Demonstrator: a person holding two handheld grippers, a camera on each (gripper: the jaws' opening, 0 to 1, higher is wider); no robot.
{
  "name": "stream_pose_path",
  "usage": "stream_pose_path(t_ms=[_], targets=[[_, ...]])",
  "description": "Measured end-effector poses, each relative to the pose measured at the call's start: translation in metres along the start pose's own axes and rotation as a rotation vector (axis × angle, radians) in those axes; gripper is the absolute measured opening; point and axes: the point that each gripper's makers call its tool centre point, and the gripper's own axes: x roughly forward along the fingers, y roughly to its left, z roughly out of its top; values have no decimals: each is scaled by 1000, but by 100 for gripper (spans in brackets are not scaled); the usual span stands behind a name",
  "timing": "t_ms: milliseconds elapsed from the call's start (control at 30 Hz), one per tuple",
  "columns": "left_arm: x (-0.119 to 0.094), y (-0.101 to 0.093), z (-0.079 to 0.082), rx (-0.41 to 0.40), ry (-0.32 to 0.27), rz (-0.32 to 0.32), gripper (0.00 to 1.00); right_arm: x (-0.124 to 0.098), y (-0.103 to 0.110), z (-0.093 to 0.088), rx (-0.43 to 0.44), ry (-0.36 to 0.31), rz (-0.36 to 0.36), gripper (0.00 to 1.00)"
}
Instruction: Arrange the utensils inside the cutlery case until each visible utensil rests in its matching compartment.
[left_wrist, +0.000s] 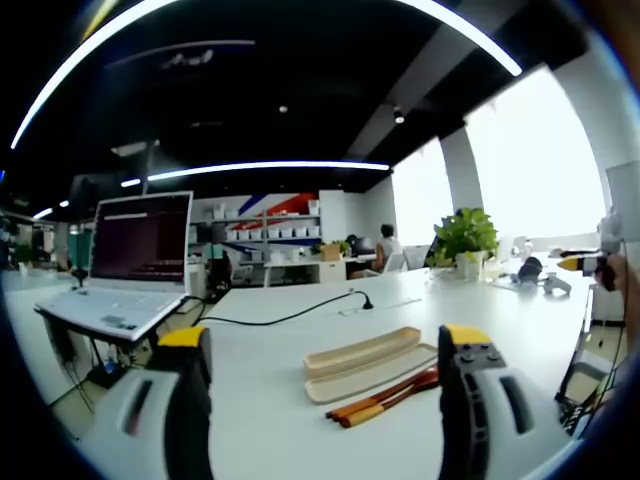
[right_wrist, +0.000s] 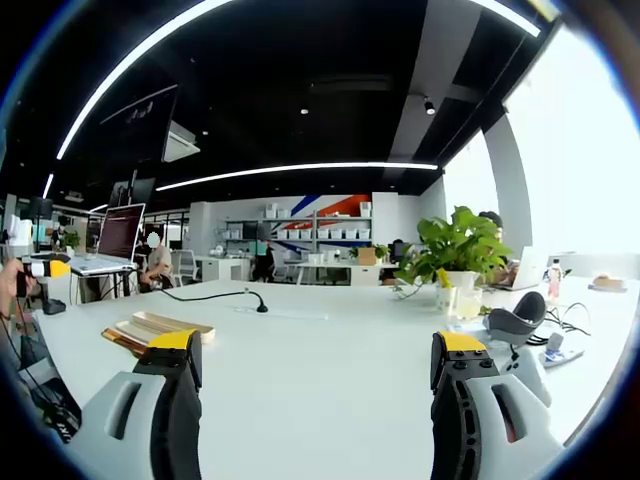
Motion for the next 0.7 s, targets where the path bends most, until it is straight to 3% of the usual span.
stream_pose_path(t_ms=[700], targets=[[0,1,-1,-21,4,3,98,-1,-8,-2,-29,24,-11,99]])
